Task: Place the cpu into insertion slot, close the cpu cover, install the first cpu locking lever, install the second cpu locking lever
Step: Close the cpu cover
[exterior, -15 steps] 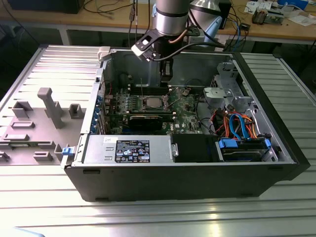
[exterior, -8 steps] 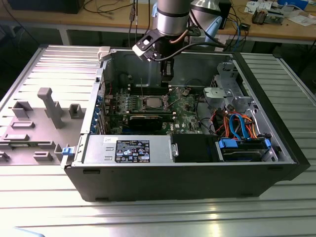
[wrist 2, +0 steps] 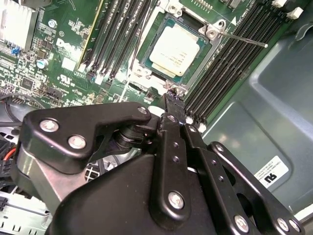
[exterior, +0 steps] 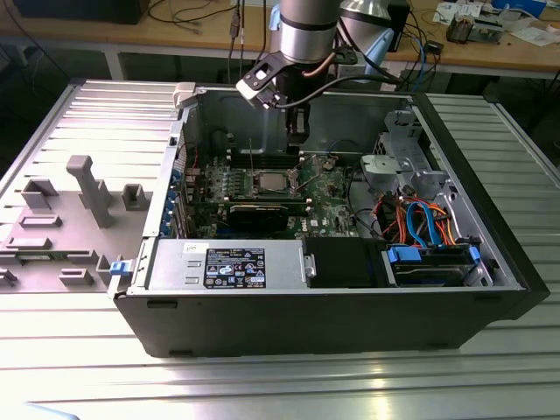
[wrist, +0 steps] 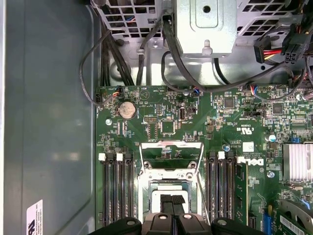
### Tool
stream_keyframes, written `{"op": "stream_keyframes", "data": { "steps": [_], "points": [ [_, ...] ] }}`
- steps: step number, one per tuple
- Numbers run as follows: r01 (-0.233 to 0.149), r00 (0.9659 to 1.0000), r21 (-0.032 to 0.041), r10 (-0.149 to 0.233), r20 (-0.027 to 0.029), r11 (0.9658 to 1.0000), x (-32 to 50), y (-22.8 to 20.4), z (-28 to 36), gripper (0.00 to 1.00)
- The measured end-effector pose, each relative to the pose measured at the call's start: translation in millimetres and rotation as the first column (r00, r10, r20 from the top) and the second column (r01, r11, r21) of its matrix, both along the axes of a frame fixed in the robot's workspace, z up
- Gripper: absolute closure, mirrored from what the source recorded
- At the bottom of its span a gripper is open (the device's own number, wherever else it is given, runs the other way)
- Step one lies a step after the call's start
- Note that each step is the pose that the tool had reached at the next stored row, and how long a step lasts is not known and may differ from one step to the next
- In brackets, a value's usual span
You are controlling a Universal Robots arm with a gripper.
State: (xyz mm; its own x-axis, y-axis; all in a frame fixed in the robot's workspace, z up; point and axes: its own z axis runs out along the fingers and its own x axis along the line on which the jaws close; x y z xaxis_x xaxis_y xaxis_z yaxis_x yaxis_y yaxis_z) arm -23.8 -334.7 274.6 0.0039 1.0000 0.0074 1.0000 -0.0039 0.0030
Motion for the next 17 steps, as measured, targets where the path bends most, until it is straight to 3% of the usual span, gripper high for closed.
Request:
{"op": "stream_keyframes", "data": {
  "steps": [17],
  "points": [
    [0.000,1.0000,0.0000,0.000,0.0000,1.0000,5.4,0.0,0.0,0.89]
  ]
}}
